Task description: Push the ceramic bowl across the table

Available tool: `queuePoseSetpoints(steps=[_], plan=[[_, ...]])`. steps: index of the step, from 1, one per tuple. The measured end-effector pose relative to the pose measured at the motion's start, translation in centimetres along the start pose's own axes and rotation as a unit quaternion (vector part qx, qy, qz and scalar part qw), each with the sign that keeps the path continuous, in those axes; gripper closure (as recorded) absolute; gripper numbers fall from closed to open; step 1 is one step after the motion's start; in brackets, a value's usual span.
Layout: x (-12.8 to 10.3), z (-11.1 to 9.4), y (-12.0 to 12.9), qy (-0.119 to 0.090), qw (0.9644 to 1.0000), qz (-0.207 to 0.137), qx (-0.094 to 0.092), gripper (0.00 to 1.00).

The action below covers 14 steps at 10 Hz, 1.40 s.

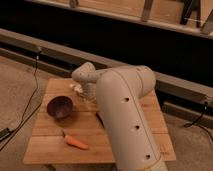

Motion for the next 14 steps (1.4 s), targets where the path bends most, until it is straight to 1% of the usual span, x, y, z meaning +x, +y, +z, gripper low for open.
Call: queuePoseSetpoints(steps=[1,2,4,7,9,14], plan=[[-0.3,0.1,0.4,0.004,1.0,-0.005,-0.003,0.35],[-0.5,0.1,0.6,0.004,1.0,-0.006,-0.004,0.35],[-1.6,-0.4,1.6,-0.003,0.9998,-0.013,-0.011,0.35],[-2.1,-1.7,2.5,-0.005,0.9995,-0.027,-0.016,0.35],[-2.4,-2.1,3.8,-0.004,0.999,-0.041,-0.019,0.35],[-3.1,-2.6,7.4,-0.002,0.9963,-0.081,-0.028,0.35]])
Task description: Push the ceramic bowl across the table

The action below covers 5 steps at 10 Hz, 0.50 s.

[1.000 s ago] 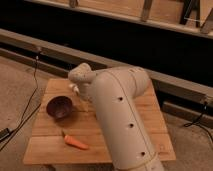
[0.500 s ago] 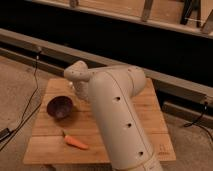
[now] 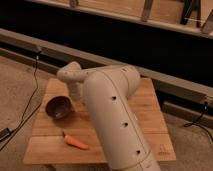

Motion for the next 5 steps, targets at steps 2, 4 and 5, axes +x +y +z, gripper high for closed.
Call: queuePoseSetpoints(steps=[2,4,5], plan=[[-0.6,0.0,1.3,0.0,0.9999,-0.017,-0.001,0.35],[-1.6,0.0,3.6,-0.001,0.9993,-0.038,0.0,0.35],[-2.1,-0.1,4.4,-0.002,0.9991,-0.043,0.001,0.35]])
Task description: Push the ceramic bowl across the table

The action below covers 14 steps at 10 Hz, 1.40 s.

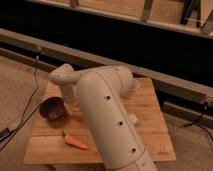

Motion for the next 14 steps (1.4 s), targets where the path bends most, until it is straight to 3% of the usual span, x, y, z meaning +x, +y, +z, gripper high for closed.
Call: queuePoseSetpoints(steps=[4,8,11,14], plan=[[-3.2,-0.4,4.9,-0.007,1.0,-0.005,0.004,0.35],[-7.9,-0.1,11.8,-0.023,0.9997,0.005,0.0,0.35],[-11.0,0.1,15.5,-0.034,0.9994,0.005,0.001,0.35],[-15.7,-0.7,18.2,-0.062,0.9976,-0.014,0.028,0.35]])
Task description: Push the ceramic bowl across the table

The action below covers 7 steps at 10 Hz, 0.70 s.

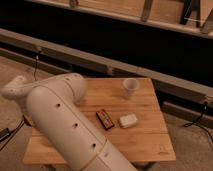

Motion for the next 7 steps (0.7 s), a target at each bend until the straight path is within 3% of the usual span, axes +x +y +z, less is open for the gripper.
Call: queuePoseSetpoints(steps=[2,4,6,7], plan=[[-2.3,-1.1,0.5,-0.014,0.9996,-0.011,0.023,0.35],[-3.4,-2.2,1.0,-0.021,0.9992,-0.014,0.032,0.35],[-3.3,-3.4,1.7,-0.019,0.9995,-0.011,0.023,0.35],[-2.9,-3.8,2.5,-0.013,0.9999,-0.008,0.006,0.35]])
